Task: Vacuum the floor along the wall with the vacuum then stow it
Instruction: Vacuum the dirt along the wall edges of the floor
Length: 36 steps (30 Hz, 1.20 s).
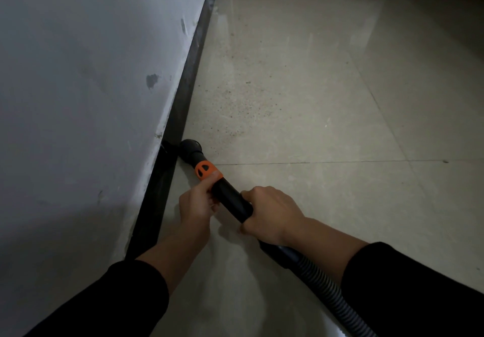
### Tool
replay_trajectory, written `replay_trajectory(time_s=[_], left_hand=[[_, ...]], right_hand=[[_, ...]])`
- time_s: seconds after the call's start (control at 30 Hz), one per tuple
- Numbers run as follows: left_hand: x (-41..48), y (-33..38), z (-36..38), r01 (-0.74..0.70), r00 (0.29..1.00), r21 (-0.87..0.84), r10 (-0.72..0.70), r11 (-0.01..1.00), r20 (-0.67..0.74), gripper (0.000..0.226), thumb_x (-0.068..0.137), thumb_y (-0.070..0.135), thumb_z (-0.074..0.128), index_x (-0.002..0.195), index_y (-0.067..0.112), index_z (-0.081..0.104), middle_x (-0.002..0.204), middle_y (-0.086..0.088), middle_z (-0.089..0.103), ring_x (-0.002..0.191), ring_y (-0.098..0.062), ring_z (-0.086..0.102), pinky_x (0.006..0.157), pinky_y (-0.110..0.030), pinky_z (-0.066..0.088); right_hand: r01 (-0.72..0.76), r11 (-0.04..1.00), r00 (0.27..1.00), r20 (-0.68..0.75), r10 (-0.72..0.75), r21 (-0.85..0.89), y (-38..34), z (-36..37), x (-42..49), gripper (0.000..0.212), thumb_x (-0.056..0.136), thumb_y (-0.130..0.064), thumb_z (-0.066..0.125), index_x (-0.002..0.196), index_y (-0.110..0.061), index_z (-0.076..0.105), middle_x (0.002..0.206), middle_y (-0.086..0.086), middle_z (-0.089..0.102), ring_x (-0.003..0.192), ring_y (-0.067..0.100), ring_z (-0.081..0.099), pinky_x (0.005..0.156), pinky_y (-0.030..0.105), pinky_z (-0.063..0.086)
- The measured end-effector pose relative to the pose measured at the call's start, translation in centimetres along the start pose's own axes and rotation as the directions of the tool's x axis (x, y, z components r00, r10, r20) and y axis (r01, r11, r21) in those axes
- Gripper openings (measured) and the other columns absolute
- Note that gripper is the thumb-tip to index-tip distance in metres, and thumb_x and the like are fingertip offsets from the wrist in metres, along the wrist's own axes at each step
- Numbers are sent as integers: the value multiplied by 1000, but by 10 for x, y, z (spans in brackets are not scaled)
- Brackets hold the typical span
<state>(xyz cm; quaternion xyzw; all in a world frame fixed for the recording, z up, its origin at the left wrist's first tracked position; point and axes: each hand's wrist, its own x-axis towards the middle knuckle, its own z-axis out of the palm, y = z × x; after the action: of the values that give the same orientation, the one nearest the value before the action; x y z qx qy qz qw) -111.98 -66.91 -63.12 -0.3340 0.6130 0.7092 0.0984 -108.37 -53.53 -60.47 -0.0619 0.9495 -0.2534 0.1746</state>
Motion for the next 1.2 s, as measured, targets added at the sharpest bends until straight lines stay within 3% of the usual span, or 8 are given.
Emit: replay_trajectory(time_s=[0.3,0.63,0.8,0.93,1.2], left_hand=[[-19,-8,21,-26,999,4,25,1000,43,15,82,26,73,78,15,64,81,-7,68,75,-17,64,69,-26,49],[-38,-15,40,-28,995,20,26,999,101,16,82,24,73,74,15,63,79,-9,68,77,-21,64,81,-34,52],[-42,-19,48,-26,991,26,23,999,129,16,82,26,73,76,14,64,82,-9,70,79,-20,66,78,-32,52],[-47,-24,54,-8,988,7,7,1000,153,14,83,24,73,77,15,64,84,-8,70,79,-18,67,66,-23,51],[-51,-29,67,12,989,16,-14,1000,150,16,80,25,75,81,11,67,92,-15,72,84,-23,68,68,-25,52]], right_hand=[[-63,998,998,-17,63,3,19,-10,-19,23,73,-25,68,93,-17,63,73,-1,59,69,20,60,50,25,37],[-97,995,993,-63,95,-32,35,-20,-41,17,71,-23,67,86,-17,60,63,-3,52,61,19,55,47,24,33],[-117,993,990,-89,114,-31,42,-25,-49,19,70,-25,69,87,-18,63,64,-2,57,63,19,59,47,24,35],[-132,991,988,-89,130,-16,48,-26,-57,20,70,-24,69,88,-18,64,64,0,58,62,20,60,46,24,34],[-163,987,982,-104,160,-15,59,-31,-64,21,70,-22,70,90,-16,66,69,3,64,64,21,62,45,23,34]])
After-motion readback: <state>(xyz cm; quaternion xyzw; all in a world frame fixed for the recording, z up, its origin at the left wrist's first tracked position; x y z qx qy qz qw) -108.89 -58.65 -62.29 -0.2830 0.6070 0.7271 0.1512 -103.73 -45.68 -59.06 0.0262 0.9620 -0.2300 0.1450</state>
